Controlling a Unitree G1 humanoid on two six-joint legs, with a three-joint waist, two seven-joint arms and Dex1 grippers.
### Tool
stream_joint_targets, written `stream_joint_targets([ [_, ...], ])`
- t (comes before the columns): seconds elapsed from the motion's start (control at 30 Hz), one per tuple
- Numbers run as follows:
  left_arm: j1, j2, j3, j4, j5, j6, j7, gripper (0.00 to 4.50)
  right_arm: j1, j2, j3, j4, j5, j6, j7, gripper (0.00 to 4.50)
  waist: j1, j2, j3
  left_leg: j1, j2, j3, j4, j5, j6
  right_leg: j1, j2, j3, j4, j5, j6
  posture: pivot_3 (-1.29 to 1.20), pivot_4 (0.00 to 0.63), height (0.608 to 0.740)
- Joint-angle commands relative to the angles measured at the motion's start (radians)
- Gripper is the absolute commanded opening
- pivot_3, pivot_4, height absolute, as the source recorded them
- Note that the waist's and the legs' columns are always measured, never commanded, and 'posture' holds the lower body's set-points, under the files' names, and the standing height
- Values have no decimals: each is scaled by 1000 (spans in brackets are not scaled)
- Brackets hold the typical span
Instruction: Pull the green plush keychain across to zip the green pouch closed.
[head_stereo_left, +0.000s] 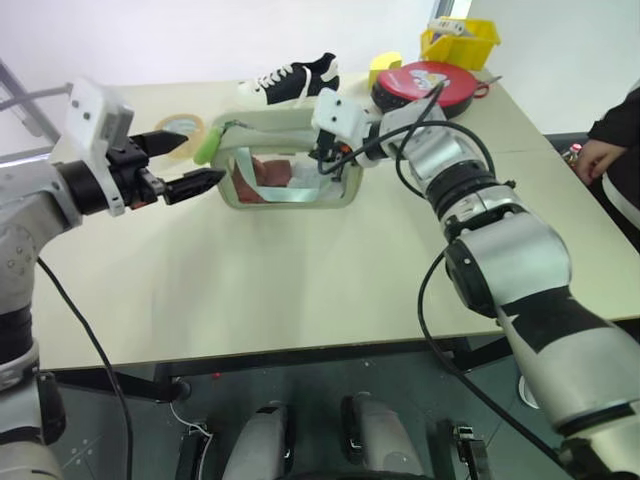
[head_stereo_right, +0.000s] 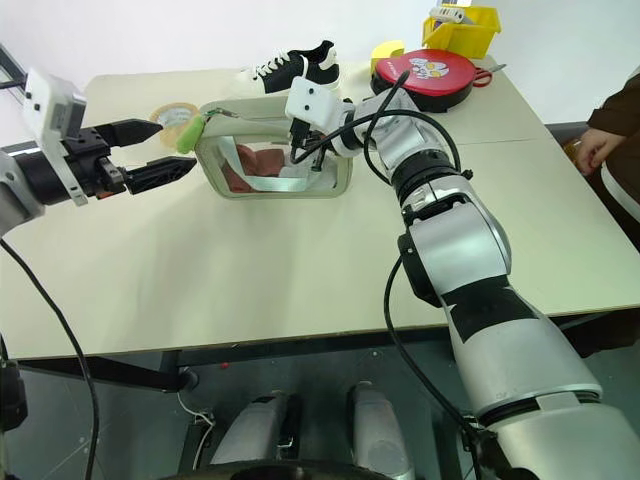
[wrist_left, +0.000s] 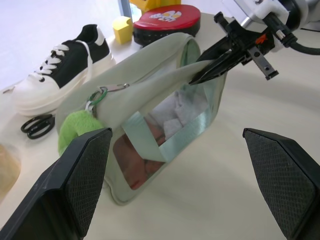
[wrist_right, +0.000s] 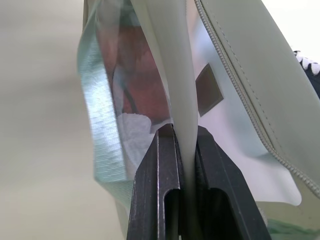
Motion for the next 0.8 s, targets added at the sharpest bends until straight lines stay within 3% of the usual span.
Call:
stream_joint_targets([
  [0.03, 9, 24, 53, -28, -10, -5, 11, 4500, -42, -55, -39, -80, 40, -6, 86, 10, 2, 0, 0, 0, 0, 0, 0, 0, 0, 0, 0, 0, 0, 0, 0, 0, 150, 740],
  [0.17, 38, 22, 68, -26, -11, -10, 17, 4500, -24, -83, -58, -169, 89, 75, 209, 10, 0, 0, 0, 0, 0, 0, 0, 0, 0, 0, 0, 0, -1, 0, 0, 0, 150, 740],
  [0.3, 20, 8, 46, -12, -10, -18, 23, 4500, 92, -92, -44, -404, 126, 227, 298, 10, -2, 0, 0, 0, 0, 0, -1, 0, 0, 0, 0, 0, 0, 0, 0, 0, 150, 740],
  [0.53, -29, 9, 1, 23, 1, -29, -4, 4500, 274, -120, 14, -716, 119, 331, 315, 10, 2, 0, 0, 0, 0, 0, 1, 0, 0, 0, 0, 0, 0, 0, 0, 0, 150, 740],
  [0.8, -19, 9, 2, 22, -1, -32, -12, 4500, 322, -188, 29, -939, 144, 509, 348, 10, 6, 0, 0, 0, 0, 0, 1, 0, 0, 0, 0, 0, 0, 0, 0, 0, 150, 740],
])
